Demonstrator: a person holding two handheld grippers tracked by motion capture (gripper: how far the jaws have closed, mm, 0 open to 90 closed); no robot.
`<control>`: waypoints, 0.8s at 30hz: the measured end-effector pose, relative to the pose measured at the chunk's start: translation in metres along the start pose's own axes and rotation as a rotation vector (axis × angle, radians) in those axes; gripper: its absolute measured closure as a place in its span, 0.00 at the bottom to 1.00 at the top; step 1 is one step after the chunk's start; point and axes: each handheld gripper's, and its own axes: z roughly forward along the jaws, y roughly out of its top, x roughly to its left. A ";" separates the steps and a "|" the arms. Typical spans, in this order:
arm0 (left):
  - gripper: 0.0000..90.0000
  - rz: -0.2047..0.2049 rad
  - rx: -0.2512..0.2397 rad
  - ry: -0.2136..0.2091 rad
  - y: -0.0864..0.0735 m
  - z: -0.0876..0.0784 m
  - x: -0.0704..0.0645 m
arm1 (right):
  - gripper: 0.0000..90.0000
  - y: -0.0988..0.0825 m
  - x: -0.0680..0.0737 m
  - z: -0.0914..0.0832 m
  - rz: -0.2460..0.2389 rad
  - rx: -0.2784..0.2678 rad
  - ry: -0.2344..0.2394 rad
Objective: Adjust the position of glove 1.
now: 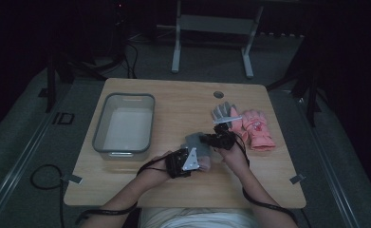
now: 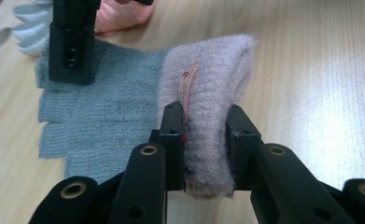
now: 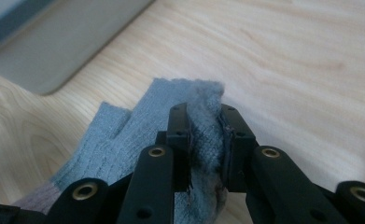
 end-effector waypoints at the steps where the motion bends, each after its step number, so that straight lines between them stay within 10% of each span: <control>1: 0.80 0.000 0.000 0.000 0.000 0.000 0.000 | 0.85 0.000 0.000 0.000 0.000 0.000 0.000; 24: 0.80 0.008 0.028 0.097 0.004 -0.066 0.036 | 0.85 0.073 0.039 -0.007 -0.094 -0.076 0.051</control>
